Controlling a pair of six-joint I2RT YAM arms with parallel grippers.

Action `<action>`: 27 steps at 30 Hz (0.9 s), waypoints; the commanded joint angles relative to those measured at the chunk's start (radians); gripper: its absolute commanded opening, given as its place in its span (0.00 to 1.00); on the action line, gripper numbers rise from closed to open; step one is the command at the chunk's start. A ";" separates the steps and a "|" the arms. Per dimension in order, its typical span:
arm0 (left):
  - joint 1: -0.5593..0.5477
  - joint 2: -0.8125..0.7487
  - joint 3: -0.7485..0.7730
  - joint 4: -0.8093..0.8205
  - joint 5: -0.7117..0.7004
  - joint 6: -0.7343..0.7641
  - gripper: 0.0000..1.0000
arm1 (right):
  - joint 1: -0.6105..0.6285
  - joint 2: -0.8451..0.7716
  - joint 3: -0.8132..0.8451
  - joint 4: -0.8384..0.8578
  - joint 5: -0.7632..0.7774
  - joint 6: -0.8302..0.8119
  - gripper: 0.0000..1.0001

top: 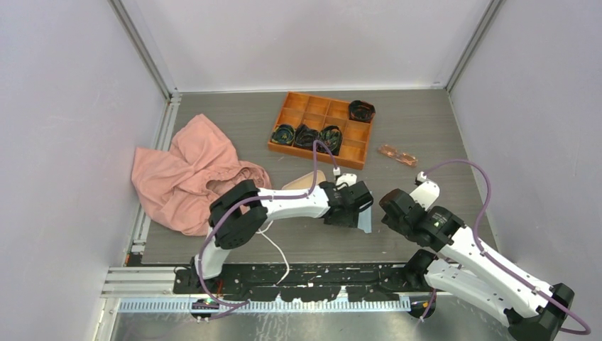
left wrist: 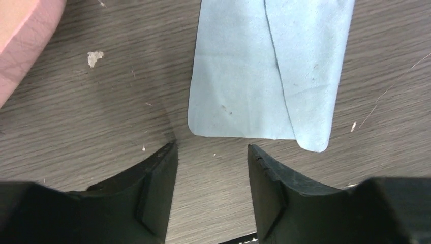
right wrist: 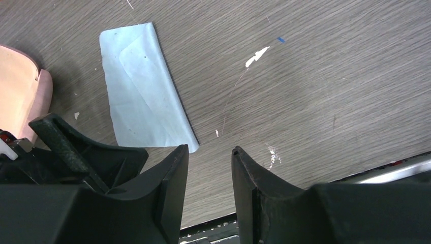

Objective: Organize the sunglasses
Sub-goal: Adjust the glasses cleaning cloth at the center of the board.

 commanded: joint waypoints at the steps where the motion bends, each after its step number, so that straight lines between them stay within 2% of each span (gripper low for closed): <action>1: 0.004 0.037 0.052 -0.043 -0.071 -0.032 0.51 | -0.003 -0.013 0.043 -0.011 0.049 0.030 0.43; 8: 0.005 0.073 0.076 -0.045 -0.048 -0.044 0.42 | -0.002 -0.031 0.058 -0.026 0.068 0.029 0.43; 15: 0.023 0.085 0.084 -0.032 -0.048 -0.037 0.39 | -0.002 -0.018 0.036 0.001 0.023 0.021 0.43; 19: 0.040 0.080 0.060 0.008 -0.030 -0.033 0.35 | -0.002 0.004 0.026 0.023 0.006 0.016 0.43; 23: 0.046 0.062 0.033 0.011 -0.025 -0.039 0.37 | -0.002 0.016 0.022 0.034 -0.007 0.012 0.43; 25: 0.046 0.042 0.012 0.009 -0.038 -0.042 0.46 | -0.002 0.016 0.020 0.038 -0.010 0.008 0.43; 27: 0.048 0.026 -0.008 0.006 -0.065 -0.042 0.49 | -0.002 0.018 0.020 0.046 -0.010 0.007 0.42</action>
